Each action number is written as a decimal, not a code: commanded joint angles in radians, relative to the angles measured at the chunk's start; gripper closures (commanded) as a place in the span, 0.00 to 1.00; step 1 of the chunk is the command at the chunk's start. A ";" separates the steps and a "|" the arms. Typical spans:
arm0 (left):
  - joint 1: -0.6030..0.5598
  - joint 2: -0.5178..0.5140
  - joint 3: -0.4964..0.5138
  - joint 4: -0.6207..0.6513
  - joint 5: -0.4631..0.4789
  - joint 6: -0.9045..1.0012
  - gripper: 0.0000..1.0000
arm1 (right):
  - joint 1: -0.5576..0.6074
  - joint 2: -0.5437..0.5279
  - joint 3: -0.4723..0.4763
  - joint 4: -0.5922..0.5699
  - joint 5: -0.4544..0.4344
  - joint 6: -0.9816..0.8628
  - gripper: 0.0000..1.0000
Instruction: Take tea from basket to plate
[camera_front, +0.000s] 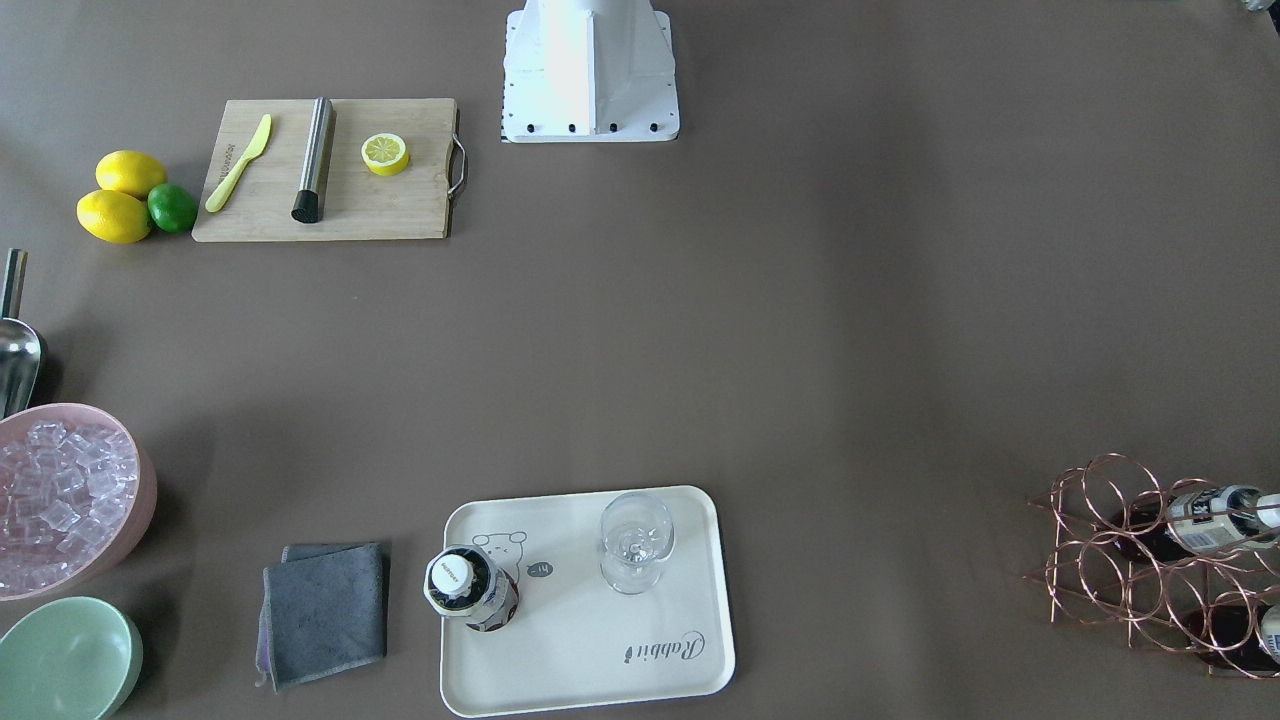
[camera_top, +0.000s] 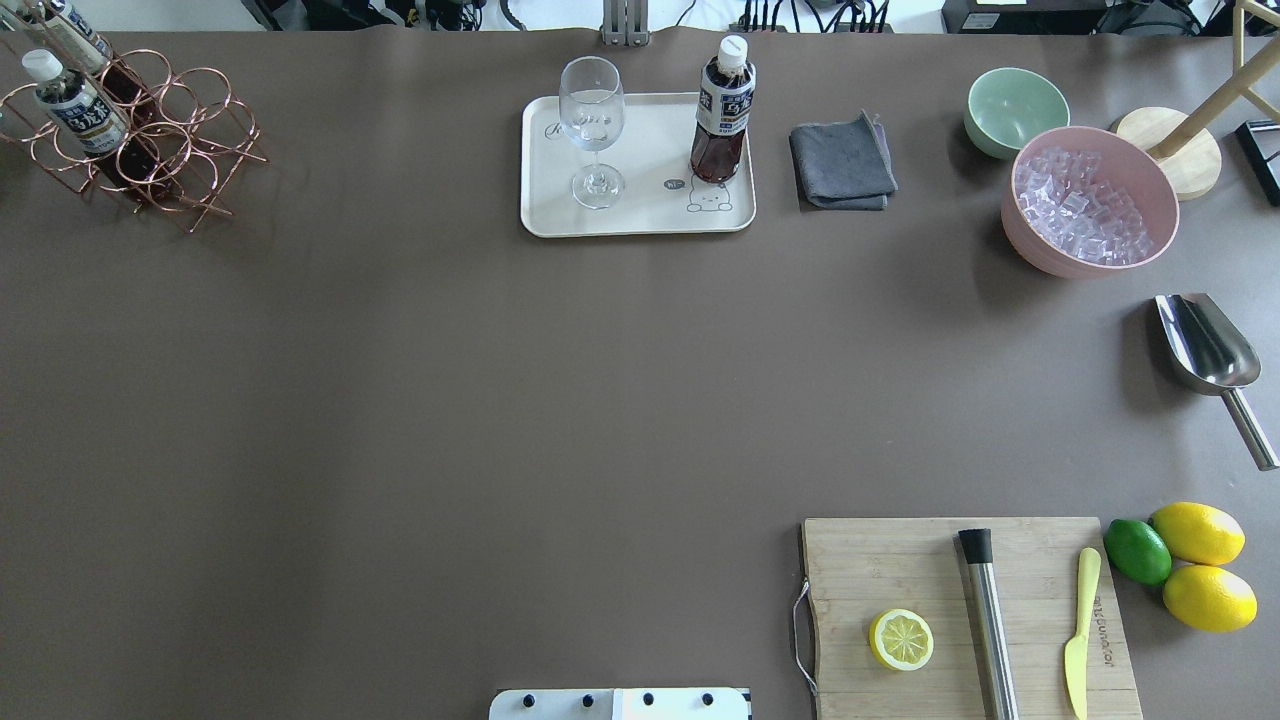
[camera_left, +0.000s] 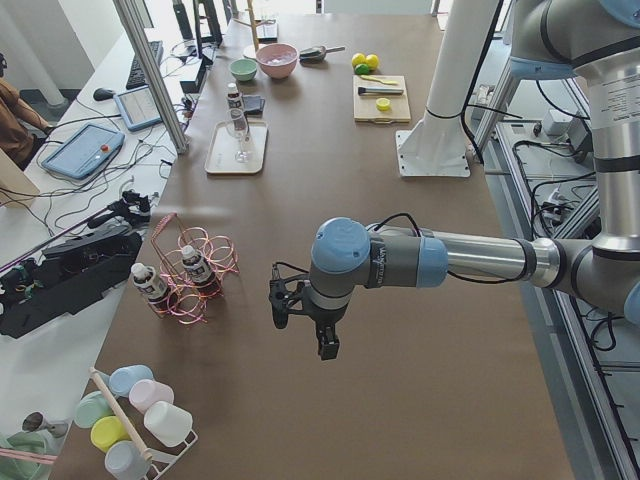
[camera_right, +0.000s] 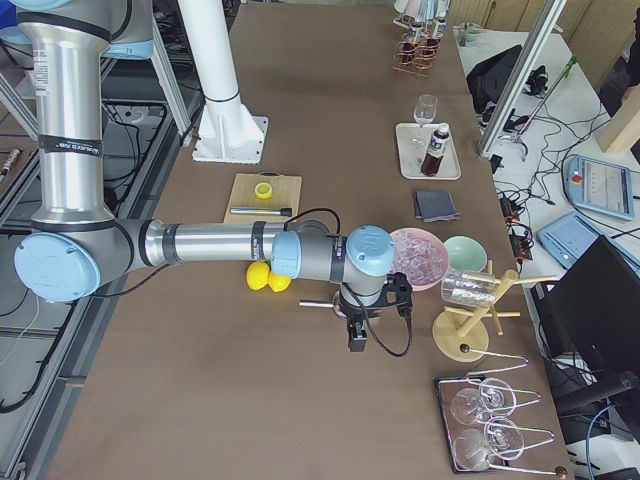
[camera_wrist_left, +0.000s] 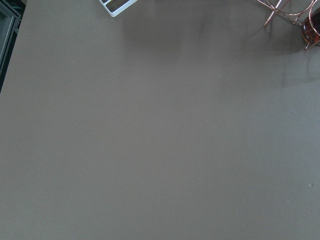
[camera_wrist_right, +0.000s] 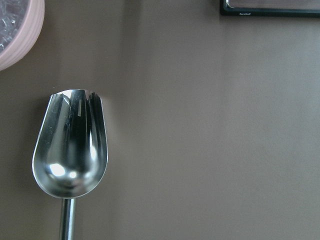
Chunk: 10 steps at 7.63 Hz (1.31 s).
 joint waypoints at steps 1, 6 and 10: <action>0.008 0.006 0.007 0.002 0.004 0.005 0.02 | 0.003 -0.002 0.001 0.000 -0.001 0.001 0.00; 0.007 0.008 -0.002 0.002 0.033 0.093 0.02 | 0.003 0.012 0.004 0.000 -0.004 0.234 0.00; 0.031 0.025 0.010 0.005 0.030 0.126 0.02 | 0.003 0.003 0.004 0.000 -0.001 0.235 0.00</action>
